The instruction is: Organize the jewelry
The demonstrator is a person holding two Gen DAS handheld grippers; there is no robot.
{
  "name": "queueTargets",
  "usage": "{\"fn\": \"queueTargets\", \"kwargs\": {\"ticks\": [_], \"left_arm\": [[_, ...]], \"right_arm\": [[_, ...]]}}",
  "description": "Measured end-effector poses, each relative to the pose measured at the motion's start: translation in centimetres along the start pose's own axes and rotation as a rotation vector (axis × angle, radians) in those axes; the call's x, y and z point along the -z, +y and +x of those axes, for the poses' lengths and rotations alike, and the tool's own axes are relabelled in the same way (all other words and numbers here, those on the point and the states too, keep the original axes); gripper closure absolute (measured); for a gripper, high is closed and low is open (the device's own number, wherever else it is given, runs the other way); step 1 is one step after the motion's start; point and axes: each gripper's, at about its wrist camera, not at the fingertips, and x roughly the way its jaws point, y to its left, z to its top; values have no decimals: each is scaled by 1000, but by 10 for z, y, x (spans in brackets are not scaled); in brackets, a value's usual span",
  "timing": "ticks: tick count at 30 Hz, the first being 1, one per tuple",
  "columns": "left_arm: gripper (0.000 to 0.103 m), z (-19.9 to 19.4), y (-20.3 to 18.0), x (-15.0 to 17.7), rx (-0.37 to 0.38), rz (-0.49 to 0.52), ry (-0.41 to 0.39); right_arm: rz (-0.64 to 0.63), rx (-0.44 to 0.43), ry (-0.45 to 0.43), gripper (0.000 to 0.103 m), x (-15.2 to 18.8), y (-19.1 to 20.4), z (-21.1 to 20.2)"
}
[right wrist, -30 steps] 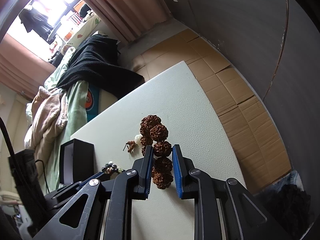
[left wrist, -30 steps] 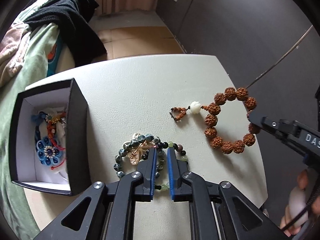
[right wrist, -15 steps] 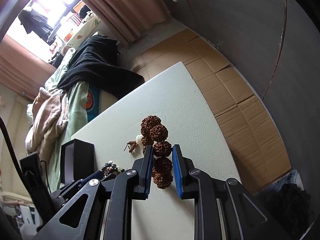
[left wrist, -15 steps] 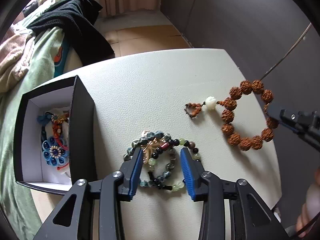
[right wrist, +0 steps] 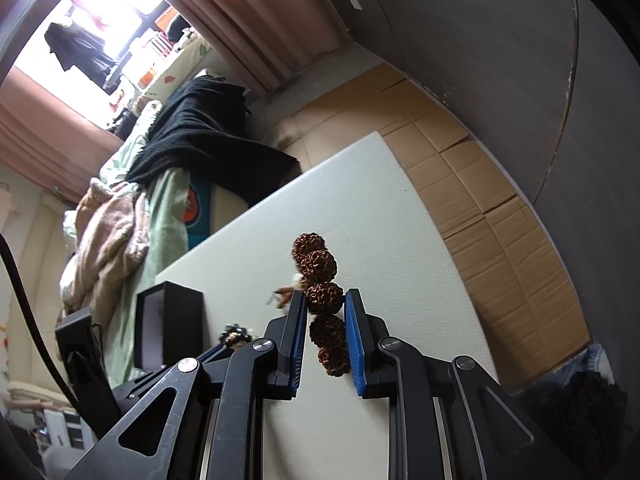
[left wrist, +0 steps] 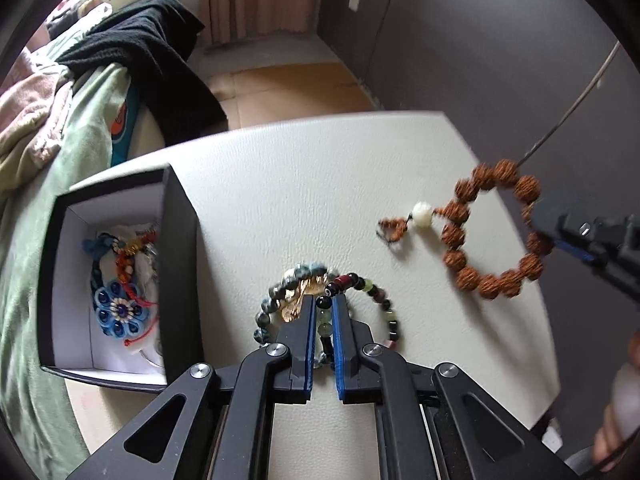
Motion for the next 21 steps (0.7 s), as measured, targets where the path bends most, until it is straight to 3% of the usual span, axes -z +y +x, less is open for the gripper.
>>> {"fn": "queueTargets", "kwargs": {"ticks": [11,21], "left_arm": [[95,-60,13,-12,107,-71,-161],[95,-100,58,-10,85,-190,-273]], "right_arm": [[-18,-106,-57,82,3,23,-17],[-64,-241,-101,82,11,62,-23]]}}
